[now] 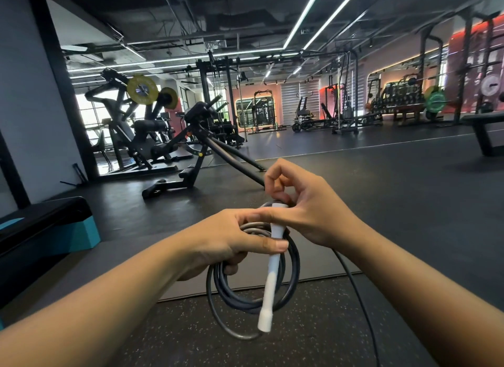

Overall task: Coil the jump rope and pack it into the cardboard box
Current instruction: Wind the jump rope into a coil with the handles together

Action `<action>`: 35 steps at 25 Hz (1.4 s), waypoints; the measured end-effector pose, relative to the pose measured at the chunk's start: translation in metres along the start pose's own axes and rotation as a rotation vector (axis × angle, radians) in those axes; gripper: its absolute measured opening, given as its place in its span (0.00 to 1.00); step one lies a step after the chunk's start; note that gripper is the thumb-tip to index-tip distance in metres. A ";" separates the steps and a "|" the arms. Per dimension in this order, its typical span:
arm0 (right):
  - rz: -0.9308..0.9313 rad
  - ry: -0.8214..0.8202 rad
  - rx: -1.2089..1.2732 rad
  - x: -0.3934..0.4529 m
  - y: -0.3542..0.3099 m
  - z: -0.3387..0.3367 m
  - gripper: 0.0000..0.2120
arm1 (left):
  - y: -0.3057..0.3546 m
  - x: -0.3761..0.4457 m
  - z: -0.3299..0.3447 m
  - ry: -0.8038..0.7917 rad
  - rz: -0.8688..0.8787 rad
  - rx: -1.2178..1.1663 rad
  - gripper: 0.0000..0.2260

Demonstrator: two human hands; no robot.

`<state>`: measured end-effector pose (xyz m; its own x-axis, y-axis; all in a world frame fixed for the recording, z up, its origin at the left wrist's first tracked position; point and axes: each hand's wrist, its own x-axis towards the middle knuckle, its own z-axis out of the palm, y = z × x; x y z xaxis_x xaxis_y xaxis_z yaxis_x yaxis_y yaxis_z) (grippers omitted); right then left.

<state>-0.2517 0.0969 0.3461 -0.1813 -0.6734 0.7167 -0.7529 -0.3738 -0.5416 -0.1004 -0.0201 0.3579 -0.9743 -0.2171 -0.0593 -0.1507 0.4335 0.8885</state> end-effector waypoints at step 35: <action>0.504 0.366 0.750 0.003 -0.018 0.053 0.19 | -0.021 -0.009 -0.008 0.631 0.087 -1.057 0.18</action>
<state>-0.2054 0.0679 0.3352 -0.6525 -0.6732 0.3479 0.0423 -0.4906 -0.8703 -0.0874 -0.0341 0.3429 -0.6791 -0.7339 -0.0119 0.4057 -0.3889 0.8272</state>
